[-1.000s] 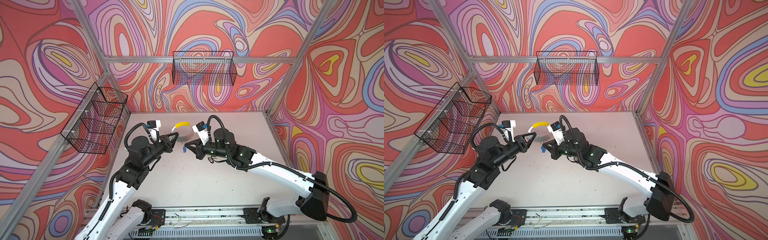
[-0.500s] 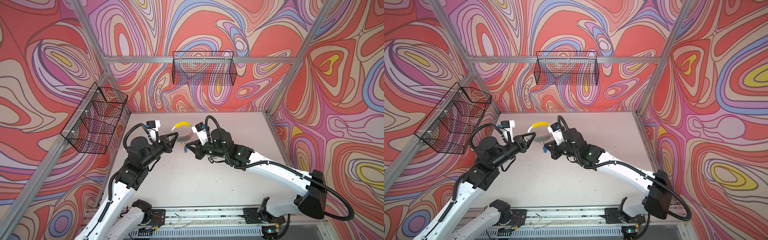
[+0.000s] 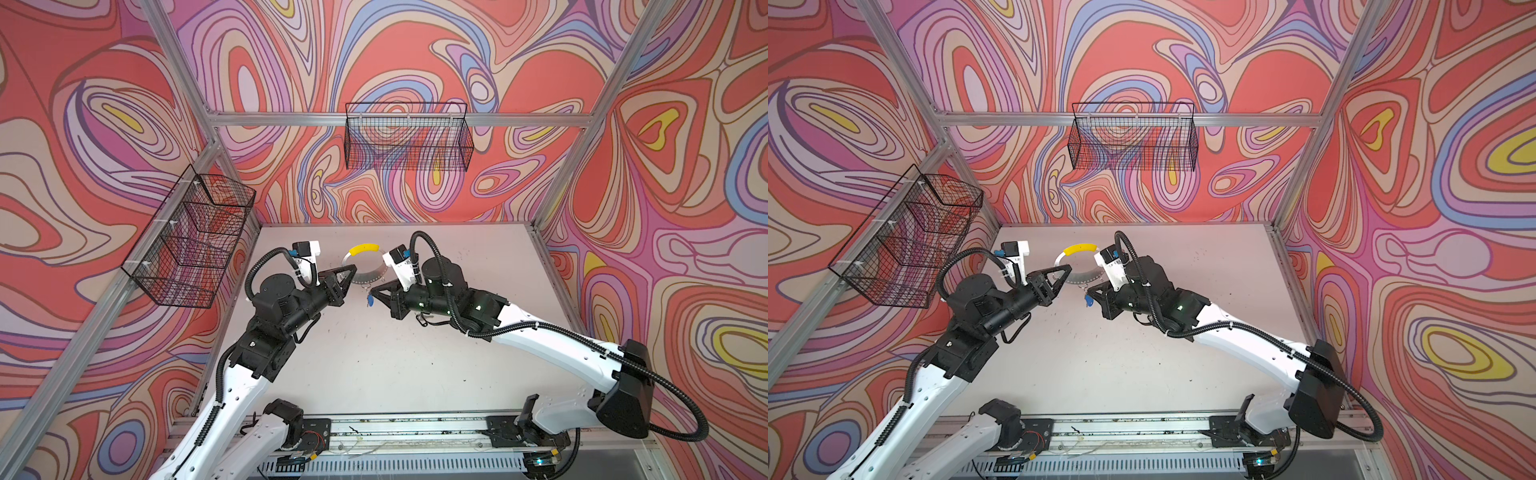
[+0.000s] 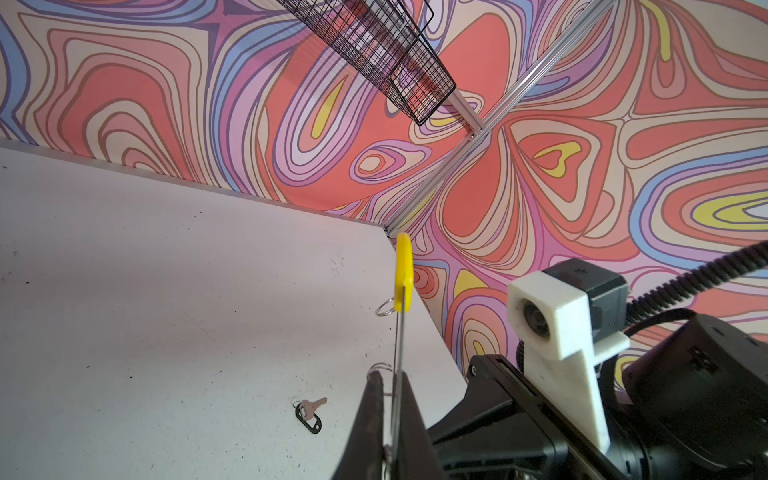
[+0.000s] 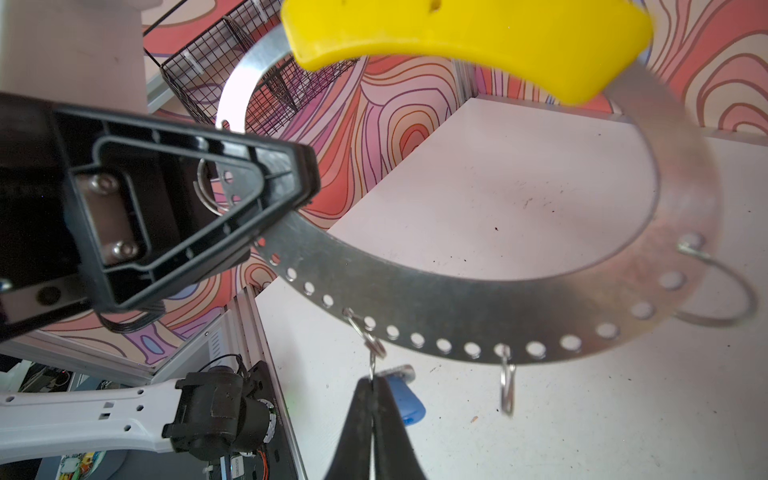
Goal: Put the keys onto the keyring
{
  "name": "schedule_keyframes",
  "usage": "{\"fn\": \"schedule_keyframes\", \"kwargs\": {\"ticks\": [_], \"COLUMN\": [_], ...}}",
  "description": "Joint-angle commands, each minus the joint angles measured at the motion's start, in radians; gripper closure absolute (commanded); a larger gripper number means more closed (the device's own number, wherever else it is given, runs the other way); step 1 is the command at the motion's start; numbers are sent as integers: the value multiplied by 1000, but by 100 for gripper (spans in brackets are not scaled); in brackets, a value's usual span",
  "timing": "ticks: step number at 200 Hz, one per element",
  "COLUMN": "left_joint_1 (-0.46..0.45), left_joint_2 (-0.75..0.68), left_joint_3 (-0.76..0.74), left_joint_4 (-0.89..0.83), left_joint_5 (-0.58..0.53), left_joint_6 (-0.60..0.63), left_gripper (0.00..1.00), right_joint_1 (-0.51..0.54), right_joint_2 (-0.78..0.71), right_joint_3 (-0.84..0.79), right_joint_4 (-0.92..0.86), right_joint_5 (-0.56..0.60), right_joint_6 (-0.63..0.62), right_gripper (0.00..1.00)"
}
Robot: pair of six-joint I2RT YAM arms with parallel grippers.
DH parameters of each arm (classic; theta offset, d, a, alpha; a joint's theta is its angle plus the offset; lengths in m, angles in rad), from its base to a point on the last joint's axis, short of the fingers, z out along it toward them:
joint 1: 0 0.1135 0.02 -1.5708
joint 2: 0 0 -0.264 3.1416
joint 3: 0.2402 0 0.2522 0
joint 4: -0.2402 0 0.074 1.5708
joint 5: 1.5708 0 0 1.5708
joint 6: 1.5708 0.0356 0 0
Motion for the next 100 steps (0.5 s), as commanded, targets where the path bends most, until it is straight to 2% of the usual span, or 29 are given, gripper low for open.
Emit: {"fn": "schedule_keyframes", "kwargs": {"ticks": [1,100], "left_joint_1": [-4,-4], "left_joint_2": [-14,-7], "left_joint_3": [-9,-7], "left_joint_4": [28,33], "left_joint_5": [13,24], "left_joint_6": [-7,-9], "left_gripper": [100,100], "right_joint_1": [2,2], "right_joint_2": [-34,-35], "right_joint_3": [23,30], "right_joint_4": [17,19], "right_joint_5": [6,9], "right_joint_6": [-13,-19], "right_gripper": [100,100]}}
